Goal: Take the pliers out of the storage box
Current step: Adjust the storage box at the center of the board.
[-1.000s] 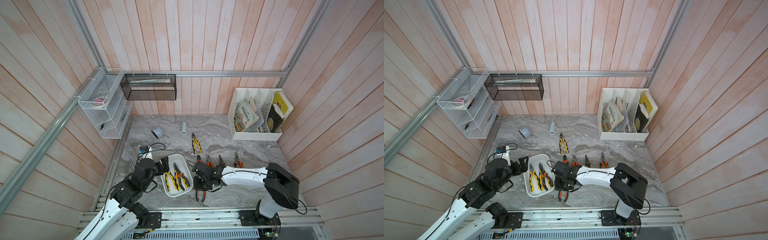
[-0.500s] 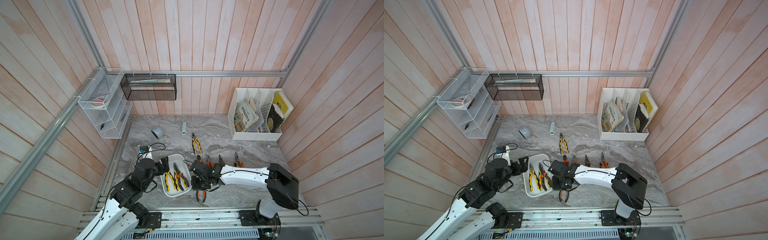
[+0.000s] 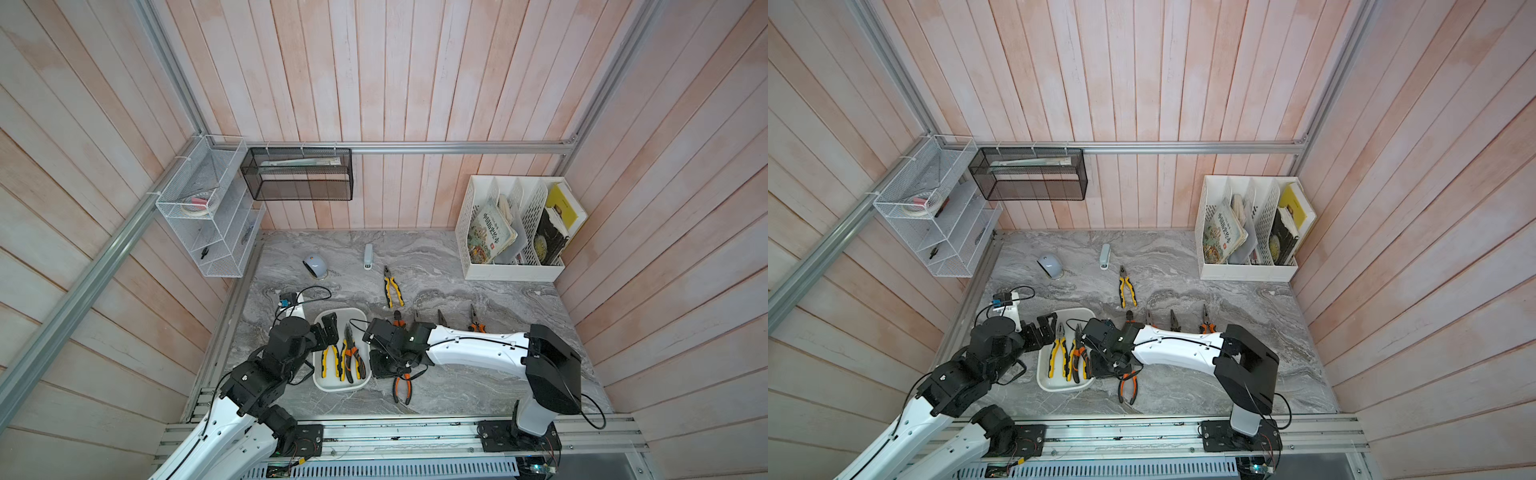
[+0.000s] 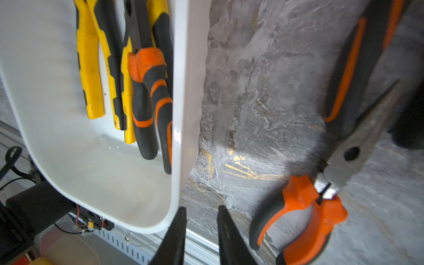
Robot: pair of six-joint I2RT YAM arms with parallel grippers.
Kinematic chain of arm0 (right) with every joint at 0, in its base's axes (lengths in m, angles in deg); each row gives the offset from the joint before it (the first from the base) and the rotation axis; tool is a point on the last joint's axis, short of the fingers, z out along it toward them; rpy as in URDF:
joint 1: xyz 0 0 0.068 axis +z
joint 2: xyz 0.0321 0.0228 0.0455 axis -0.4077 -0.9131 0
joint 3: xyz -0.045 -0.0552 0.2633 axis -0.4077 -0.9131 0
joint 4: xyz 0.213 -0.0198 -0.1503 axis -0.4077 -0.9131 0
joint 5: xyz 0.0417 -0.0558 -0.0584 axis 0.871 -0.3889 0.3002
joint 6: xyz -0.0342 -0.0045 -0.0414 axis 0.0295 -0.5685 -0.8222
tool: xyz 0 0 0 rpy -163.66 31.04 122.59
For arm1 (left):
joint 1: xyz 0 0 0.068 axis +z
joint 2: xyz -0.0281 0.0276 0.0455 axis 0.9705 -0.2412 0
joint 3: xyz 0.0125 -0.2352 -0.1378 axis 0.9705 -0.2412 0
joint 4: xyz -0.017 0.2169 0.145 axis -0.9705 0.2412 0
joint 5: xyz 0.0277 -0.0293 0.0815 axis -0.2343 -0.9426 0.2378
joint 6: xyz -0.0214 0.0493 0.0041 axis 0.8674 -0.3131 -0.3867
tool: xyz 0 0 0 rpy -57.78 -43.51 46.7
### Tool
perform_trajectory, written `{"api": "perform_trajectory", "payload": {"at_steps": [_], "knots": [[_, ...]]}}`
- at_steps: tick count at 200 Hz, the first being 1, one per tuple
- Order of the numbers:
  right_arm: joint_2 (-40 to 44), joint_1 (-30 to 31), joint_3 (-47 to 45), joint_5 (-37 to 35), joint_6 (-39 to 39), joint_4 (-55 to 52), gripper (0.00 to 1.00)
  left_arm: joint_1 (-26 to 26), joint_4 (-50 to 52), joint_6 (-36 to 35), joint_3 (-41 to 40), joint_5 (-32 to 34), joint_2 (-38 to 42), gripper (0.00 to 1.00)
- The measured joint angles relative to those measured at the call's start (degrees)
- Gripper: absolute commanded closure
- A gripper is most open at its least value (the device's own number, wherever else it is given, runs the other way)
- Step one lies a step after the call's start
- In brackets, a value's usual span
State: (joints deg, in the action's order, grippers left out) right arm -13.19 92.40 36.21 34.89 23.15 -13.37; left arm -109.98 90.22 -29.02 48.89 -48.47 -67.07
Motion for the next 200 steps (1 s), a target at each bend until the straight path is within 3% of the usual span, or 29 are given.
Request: {"api": "perform_trajectory", "payload": {"at_steps": [49, 80, 152, 200], "knots": [[0.37, 0.00, 12.33, -1.64, -4.09, -2.16, 0.64, 0.00, 5.29, 4.31, 2.01, 0.61, -0.13, 0.00], [-5.77, -0.11, 19.96, -1.31, -8.33, -3.43, 0.66, 0.17, 9.75, 9.64, 3.08, -0.31, -0.28, 0.00], [-14.86, -2.45, 21.81, 0.52, -13.51, -7.72, 0.63, 1.36, 21.92, 20.46, 7.32, -10.25, 0.57, 0.00], [-19.54, -3.28, 27.02, 0.61, -15.06, -9.99, 0.61, 1.38, 28.00, 22.84, 10.80, -13.35, 1.88, 0.00]]}}
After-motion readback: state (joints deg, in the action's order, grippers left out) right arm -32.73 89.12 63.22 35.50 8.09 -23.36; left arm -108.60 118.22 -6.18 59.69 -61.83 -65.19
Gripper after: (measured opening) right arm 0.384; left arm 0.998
